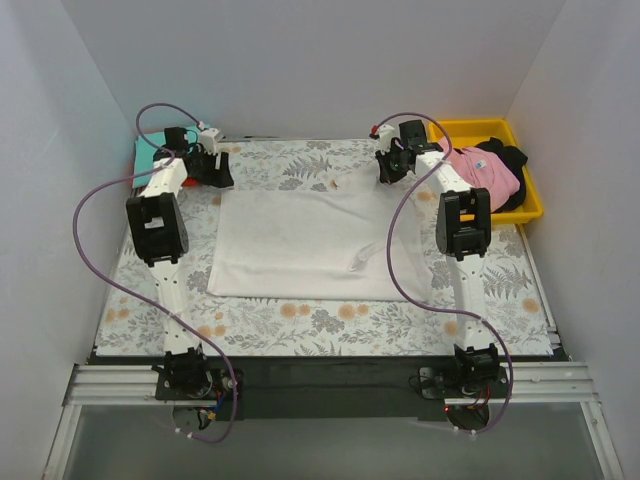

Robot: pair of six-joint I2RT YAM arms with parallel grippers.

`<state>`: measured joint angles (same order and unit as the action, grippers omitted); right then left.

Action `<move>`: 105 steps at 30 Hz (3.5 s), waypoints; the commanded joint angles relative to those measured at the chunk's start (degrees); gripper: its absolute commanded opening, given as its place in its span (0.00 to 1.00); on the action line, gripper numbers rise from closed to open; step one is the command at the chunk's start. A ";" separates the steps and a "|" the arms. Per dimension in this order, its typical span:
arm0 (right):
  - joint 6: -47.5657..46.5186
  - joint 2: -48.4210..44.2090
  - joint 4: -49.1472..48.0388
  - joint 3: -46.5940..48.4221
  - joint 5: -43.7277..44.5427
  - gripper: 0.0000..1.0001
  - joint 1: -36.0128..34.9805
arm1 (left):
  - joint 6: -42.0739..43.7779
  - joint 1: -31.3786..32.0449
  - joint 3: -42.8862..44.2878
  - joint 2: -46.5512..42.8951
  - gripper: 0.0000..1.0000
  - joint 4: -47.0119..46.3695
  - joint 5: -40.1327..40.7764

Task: Fold and stack the t-shirts
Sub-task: Fold the tshirt

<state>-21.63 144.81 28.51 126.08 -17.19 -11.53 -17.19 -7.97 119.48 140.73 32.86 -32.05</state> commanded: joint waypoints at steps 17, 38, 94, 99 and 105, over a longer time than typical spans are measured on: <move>-1.49 -4.89 -0.30 -1.10 -1.18 0.01 0.28 | 7.69 -1.17 1.28 -1.68 0.50 5.44 -15.14; 0.36 -7.26 -0.21 -2.15 -3.29 0.01 0.46 | 14.29 -1.35 -2.23 -2.12 0.20 6.87 -11.89; 1.85 -51.30 4.80 -54.71 -13.30 0.01 1.16 | 36.00 -4.95 -49.70 -41.68 0.00 -6.14 -16.64; 1.85 -51.91 4.45 -58.84 -13.04 0.01 0.37 | 37.05 -4.87 -50.40 -41.06 0.00 -5.79 -16.03; 1.50 -49.89 4.27 -60.34 -12.52 0.01 0.10 | 40.65 -4.95 -51.89 -40.18 0.00 -3.77 -14.80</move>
<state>-20.10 95.18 33.26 66.46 -28.84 -11.05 20.40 -12.58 68.16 100.09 27.51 -47.66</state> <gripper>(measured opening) 0.021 0.015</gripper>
